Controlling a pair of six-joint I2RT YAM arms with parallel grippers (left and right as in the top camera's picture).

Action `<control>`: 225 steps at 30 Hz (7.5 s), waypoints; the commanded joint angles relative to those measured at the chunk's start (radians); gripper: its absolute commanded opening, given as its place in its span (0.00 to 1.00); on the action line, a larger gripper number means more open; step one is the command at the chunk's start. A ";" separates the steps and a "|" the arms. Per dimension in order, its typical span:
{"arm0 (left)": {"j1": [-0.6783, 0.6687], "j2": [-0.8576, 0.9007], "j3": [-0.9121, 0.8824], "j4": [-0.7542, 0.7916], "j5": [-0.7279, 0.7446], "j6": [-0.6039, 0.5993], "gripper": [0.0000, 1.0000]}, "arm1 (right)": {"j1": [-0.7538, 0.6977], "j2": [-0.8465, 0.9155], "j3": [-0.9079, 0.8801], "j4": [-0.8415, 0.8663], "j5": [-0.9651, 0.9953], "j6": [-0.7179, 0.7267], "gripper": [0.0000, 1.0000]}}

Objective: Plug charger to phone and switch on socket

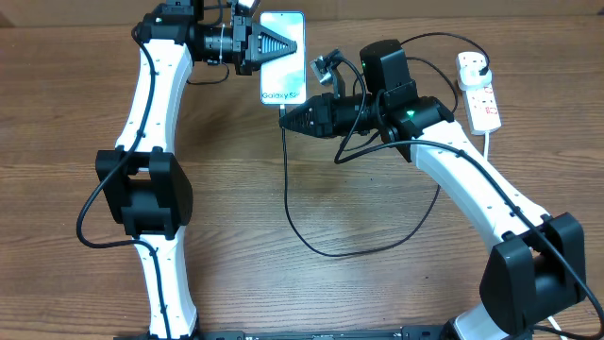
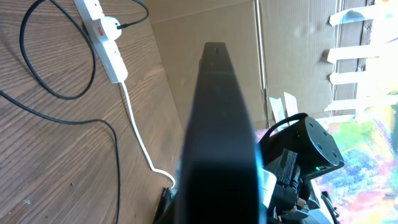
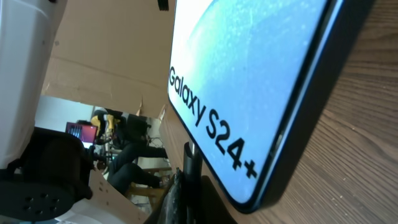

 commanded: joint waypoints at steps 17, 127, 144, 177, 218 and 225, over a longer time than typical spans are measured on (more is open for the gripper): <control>0.006 -0.018 0.007 0.020 0.117 -0.004 0.04 | 0.002 0.011 -0.005 0.033 -0.026 0.033 0.04; 0.000 -0.018 0.007 0.153 0.075 -0.182 0.04 | -0.060 0.011 -0.005 0.092 -0.020 0.115 0.04; -0.001 -0.018 0.007 0.153 0.073 -0.182 0.04 | -0.059 0.011 -0.005 0.117 -0.018 0.119 0.04; -0.031 -0.018 0.007 0.147 0.050 -0.183 0.04 | -0.045 0.011 -0.005 0.165 0.049 0.160 0.04; -0.061 -0.016 -0.011 -0.399 -0.644 0.286 0.04 | -0.165 0.012 -0.005 -0.303 0.345 -0.138 0.63; -0.081 -0.013 -0.119 -0.319 -0.683 0.224 0.04 | -0.109 0.016 -0.005 -0.353 0.483 -0.160 0.71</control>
